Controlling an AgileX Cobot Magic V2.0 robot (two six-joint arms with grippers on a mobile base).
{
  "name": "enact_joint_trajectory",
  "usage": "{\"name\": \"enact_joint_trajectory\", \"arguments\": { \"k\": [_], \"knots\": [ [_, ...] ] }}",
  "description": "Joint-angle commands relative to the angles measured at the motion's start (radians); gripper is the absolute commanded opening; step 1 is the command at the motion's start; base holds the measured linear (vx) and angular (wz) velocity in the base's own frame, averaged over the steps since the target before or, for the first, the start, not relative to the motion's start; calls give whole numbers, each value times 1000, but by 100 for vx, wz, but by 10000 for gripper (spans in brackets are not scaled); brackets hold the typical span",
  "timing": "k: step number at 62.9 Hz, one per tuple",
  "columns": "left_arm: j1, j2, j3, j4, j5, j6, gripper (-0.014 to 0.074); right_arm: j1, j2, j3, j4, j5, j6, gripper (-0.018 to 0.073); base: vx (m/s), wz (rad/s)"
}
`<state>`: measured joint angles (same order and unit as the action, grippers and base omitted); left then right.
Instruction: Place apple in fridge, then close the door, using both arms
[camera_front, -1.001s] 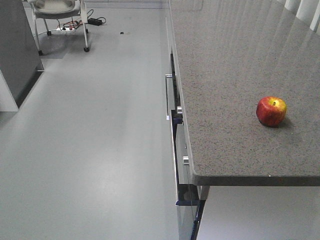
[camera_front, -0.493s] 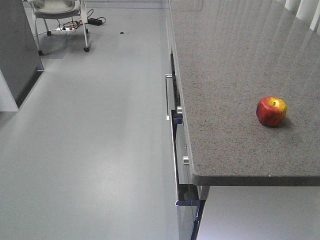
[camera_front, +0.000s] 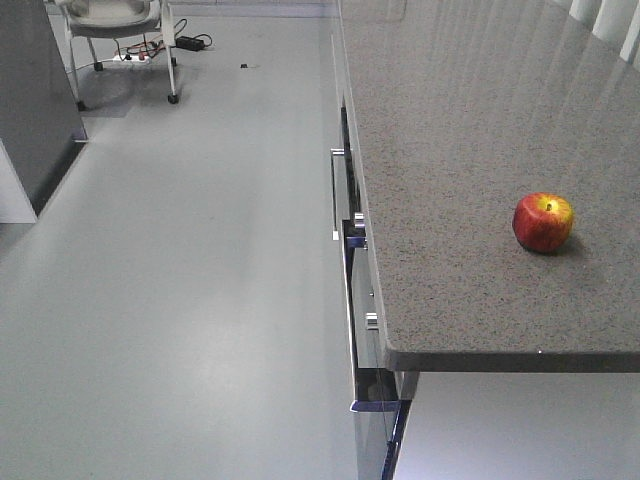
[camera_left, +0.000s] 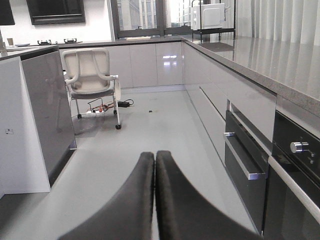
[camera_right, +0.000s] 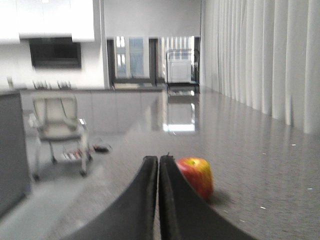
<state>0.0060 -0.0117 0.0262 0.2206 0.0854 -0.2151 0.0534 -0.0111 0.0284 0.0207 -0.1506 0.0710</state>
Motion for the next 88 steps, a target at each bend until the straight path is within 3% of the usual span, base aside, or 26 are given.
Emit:
{"name": "enact_joint_trajectory", "arguments": {
  "k": [1,15,25,32,39,47,55,72,88],
  "knots": [
    [-6,-15,28,-7,-76,-2,-7,-3,-14,-9,59,-88,51,-3,0,0],
    [-6,-15,28,-7,-76,-2,-7,-3,103,-328,59,250,0,-3,0,0],
    [-6,-15,28,-7,-76,-2,-7,-3,308,-636,3,492,-43,-1,0,0],
    [-6,-15,28,-7,-76,-2,-7,-3,465,-806,-35,587,-51,36,0,0],
    [-6,-15,28,-7,-76,-2,-7,-3,590,-929,-38,638,-87,176,0,0],
    [-6,-15,28,-7,-76,-2,-7,-3,688,-987,-45,578,-111,494,0,0],
    [-6,-15,28,-7,-76,-2,-7,-3,741,-987,-44,527,-118,729,0,0],
    [-6,-15,28,-7,-76,-2,-7,-3,887,-1030,-67,554,-121,696,0,0],
    [-6,-15,28,-7,-76,-2,-7,-8,1168,-1235,-70,681,-117,668,0,0]
  ]
}}
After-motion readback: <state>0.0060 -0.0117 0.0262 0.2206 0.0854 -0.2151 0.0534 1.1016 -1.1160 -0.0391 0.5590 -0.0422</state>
